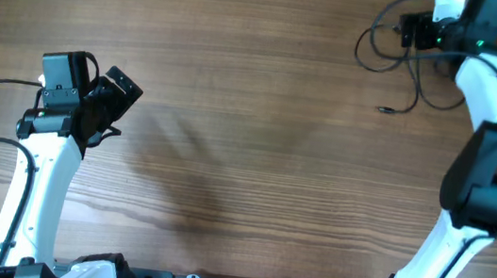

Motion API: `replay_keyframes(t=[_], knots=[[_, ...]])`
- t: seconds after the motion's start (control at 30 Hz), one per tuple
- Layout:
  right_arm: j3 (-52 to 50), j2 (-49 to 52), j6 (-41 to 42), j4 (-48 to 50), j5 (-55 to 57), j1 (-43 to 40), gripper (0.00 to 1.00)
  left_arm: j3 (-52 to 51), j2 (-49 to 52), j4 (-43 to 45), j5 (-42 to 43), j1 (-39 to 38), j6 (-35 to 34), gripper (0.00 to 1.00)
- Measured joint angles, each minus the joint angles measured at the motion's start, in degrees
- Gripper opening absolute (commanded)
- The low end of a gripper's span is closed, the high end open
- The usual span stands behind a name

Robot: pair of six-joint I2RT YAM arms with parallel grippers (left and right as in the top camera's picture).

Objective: Untangle cables

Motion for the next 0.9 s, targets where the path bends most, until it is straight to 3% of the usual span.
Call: replay_keyframes(t=[0.17, 0.33, 0.47, 0.63, 0.77, 0.9], knots=[[1.44, -19.15, 6.99, -23.19, -2.86, 0.00, 1.00, 0.00, 0.00, -0.04, 0.00, 0.00, 0.00, 1.00], [1.70, -37.97, 8.46, -40.35, -3.82, 0.00, 1.00, 0.00, 0.00, -0.09, 0.00, 0.00, 0.00, 1.00], [-7.43, -51.01, 8.66, -41.53, -3.13, 0.00, 1.00, 0.00, 0.00, -0.02, 0.00, 0.00, 0.00, 1.00], [-29.07, -80.81, 10.80, -37.18, -1.22, 0.00, 1.00, 0.00, 0.00, -0.11, 0.00, 0.00, 0.00, 1.00], [-35.95, -101.77, 11.26, -36.83, -0.57, 0.00, 1.00, 0.00, 0.00, 0.09, 0.00, 0.00, 0.00, 1.00], [-37.55, -110.22, 11.45, -37.13, -0.42, 0.00, 1.00, 0.00, -0.02, -0.02, -0.02, 0.00, 0.00, 1.00]])
